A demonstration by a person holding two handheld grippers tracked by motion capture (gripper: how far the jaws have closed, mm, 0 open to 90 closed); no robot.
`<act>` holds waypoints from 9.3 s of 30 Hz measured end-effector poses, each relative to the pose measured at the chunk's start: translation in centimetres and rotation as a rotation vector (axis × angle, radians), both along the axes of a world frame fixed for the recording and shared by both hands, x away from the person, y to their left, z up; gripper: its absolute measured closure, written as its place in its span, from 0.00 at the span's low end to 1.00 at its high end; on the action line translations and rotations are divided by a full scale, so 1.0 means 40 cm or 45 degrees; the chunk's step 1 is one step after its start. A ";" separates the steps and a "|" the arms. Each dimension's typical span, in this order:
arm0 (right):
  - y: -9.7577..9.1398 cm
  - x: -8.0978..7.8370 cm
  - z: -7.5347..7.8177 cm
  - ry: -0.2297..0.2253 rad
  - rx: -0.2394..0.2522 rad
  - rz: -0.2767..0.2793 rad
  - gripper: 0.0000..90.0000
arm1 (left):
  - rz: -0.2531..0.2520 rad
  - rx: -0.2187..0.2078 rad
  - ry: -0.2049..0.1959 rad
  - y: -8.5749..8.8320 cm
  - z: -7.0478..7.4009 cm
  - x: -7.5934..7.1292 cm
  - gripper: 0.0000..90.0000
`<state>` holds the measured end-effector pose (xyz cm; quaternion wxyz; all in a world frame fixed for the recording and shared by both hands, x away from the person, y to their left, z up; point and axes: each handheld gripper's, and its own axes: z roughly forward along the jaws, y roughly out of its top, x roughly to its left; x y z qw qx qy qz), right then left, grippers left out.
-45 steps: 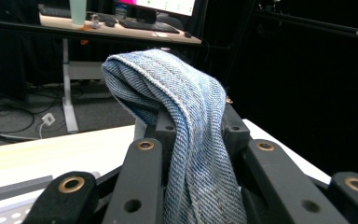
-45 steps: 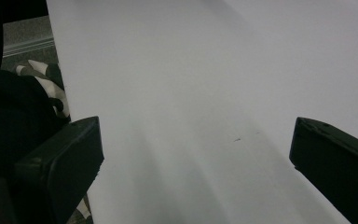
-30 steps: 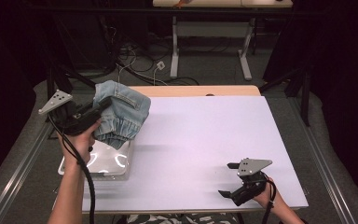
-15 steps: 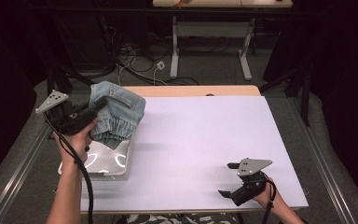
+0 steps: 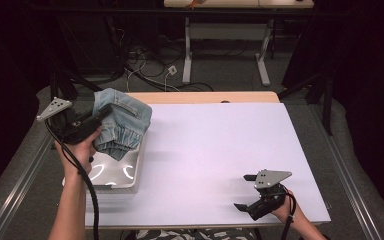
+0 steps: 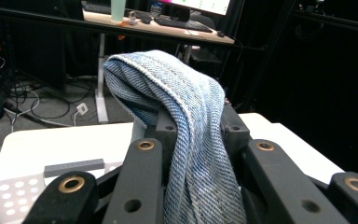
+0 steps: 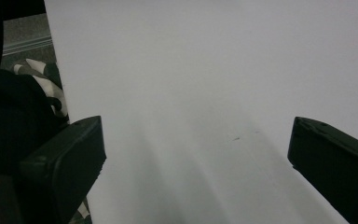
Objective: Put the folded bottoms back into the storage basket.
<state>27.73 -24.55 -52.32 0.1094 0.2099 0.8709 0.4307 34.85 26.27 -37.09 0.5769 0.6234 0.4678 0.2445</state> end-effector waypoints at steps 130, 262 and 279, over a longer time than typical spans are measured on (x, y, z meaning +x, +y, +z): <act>0.001 0.003 -0.003 0.018 -0.008 0.005 0.03 | 0.180 0.143 0.584 0.135 -0.262 0.149 0.82; -0.004 -0.004 0.004 0.004 -0.001 0.008 0.03 | -0.033 0.492 0.406 -0.117 -0.224 -0.058 0.00; -0.003 -0.005 0.005 0.003 0.007 0.004 0.03 | -0.169 0.509 0.338 -0.183 -0.217 -0.142 0.00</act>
